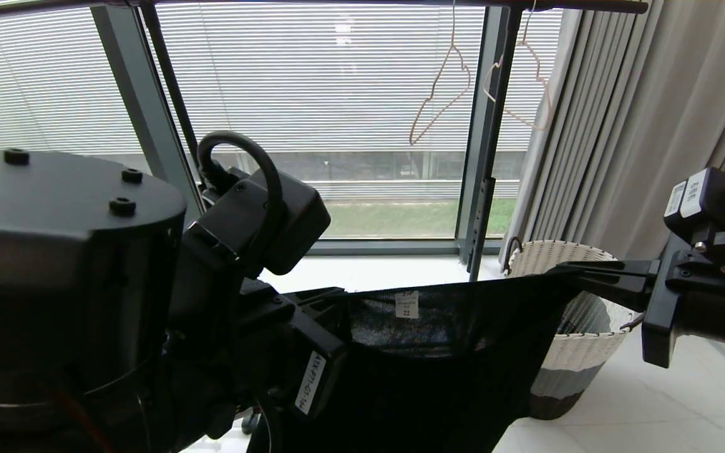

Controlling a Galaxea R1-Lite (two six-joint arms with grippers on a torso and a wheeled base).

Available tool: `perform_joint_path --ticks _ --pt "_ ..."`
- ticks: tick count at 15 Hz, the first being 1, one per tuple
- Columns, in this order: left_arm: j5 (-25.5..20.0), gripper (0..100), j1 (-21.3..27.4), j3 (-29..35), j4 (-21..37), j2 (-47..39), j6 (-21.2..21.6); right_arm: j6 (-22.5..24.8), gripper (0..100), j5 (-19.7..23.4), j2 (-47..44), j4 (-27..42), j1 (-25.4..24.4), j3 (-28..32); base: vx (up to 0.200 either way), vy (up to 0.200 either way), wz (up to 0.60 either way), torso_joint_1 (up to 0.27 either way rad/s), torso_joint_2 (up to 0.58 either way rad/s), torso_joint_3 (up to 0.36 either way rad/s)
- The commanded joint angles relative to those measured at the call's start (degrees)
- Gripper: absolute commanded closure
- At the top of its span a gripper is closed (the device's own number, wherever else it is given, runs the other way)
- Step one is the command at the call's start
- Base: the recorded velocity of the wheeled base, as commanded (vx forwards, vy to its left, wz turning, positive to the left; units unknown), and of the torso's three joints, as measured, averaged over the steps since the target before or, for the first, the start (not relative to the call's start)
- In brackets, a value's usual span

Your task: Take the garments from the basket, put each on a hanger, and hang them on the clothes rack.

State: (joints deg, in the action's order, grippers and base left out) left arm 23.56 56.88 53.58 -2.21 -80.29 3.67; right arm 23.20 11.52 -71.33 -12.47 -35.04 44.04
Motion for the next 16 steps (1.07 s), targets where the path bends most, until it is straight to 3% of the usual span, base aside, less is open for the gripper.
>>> perform_joint_path --ticks 1,6,9,11,14,16 --pt "-0.19 100 -1.33 0.30 -2.28 -1.63 2.75 0.00 100 0.08 0.31 0.08 -0.03 2.36 0.000 0.000 0.00 0.000 0.00 0.000" --pt "-5.90 100 -2.65 0.48 -4.30 0.66 3.63 0.00 100 0.08 -0.30 0.52 0.32 6.49 0.000 0.000 0.00 0.000 0.00 0.000" --pt "-10.73 100 -6.70 3.20 -4.47 0.66 4.15 -0.08 100 0.17 -1.89 1.31 0.93 9.39 0.000 0.000 0.00 0.000 0.00 0.000" --pt "-11.44 100 -9.33 3.46 -4.47 0.57 6.53 -0.08 100 0.26 -2.68 2.89 1.02 11.77 0.000 0.000 0.00 0.000 0.00 0.000" --pt "-14.69 100 -11.53 2.85 -4.47 0.48 9.60 0.00 100 0.61 -1.80 4.82 0.49 11.24 0.000 0.000 0.00 0.000 0.00 0.000" --pt "-18.73 100 -12.41 3.11 -5.44 -0.13 9.78 0.00 100 0.52 0.05 6.14 -3.11 8.87 0.000 0.000 0.00 0.000 0.00 0.000"
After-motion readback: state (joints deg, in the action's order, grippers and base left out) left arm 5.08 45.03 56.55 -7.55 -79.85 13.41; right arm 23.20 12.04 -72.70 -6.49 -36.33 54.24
